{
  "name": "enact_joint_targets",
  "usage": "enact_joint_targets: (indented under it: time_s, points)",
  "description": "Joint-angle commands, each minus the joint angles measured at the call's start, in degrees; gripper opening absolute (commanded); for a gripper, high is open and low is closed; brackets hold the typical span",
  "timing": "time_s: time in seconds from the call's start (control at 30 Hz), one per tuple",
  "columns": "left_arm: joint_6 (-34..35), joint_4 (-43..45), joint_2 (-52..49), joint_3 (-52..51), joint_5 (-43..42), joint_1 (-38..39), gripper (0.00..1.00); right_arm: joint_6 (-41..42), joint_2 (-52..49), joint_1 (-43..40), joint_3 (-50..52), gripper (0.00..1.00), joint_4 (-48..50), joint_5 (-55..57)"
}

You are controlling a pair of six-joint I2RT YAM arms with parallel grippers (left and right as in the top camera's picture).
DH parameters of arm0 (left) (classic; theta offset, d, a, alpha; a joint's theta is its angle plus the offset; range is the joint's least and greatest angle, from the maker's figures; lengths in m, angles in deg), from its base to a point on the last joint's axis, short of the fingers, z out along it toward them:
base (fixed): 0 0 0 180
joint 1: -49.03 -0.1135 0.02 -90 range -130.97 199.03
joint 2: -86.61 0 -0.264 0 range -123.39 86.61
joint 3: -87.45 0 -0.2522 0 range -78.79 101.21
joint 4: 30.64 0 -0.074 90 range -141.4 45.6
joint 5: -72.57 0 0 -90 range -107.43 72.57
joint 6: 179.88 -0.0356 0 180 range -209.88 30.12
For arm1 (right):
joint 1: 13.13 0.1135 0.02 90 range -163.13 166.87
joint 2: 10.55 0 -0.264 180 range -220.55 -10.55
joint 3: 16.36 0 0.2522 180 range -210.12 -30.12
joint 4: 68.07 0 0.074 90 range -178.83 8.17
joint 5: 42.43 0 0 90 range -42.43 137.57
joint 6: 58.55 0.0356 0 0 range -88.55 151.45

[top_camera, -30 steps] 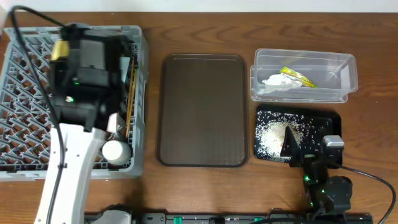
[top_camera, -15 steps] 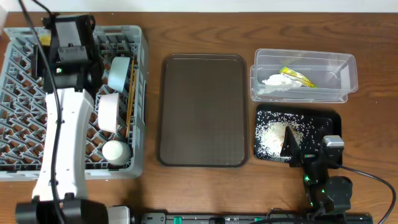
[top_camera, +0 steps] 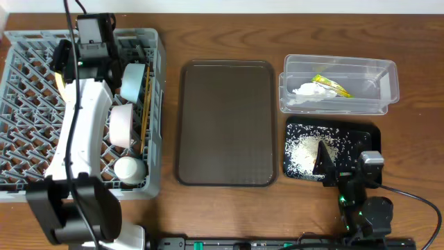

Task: Sort waste into correct bins and load items into the dishwasher
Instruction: 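Lift the yellow plate and carry it into the dish rack, then release the yellow plate upright in the rack and withdraw the left gripper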

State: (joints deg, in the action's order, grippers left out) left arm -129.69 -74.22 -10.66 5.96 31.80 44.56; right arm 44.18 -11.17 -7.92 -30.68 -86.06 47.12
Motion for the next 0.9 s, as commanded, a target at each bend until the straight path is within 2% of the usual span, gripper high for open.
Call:
enact_joint_targets:
  time_s: [0.0, 0.13, 0.47, 0.53, 0.6, 0.77, 0.8, 0.87]
  points:
    - [-1.1, 0.2, -2.1, -0.3, -0.4, -0.3, 0.07, -0.8, 0.2, -0.3, 0.2, 0.99, 0.0, 0.2]
    - [-1.2, 0.9, -2.6, -0.3, -0.6, 0.0, 0.14, -0.8, 0.2, -0.3, 0.2, 0.99, 0.0, 0.2]
    - [-0.9, 0.8, -1.9, -0.3, -0.3, 4.1, 0.17, -0.8, 0.2, -0.3, 0.2, 0.99, 0.0, 0.2]
    - [0.2, 0.8, -1.4, -0.3, 0.9, 5.7, 0.37, -0.8, 0.2, -0.3, 0.2, 0.99, 0.0, 0.2]
    - [3.7, 0.8, 0.1, -0.3, 2.1, 7.2, 0.47, -0.8, 0.2, -0.3, 0.2, 0.99, 0.0, 0.2]
    - [20.0, 0.1, 7.3, -0.3, 2.1, 9.5, 0.73, -0.8, 0.2, -0.3, 0.2, 0.99, 0.0, 0.2]
    - [23.5, -1.3, 9.6, -0.3, 0.3, 10.1, 0.79, -0.8, 0.2, -0.3, 0.2, 0.99, 0.0, 0.2]
    - [26.1, -5.4, 14.2, -0.3, -6.0, 11.6, 0.83, -0.8, 0.2, -0.3, 0.2, 0.99, 0.0, 0.2]
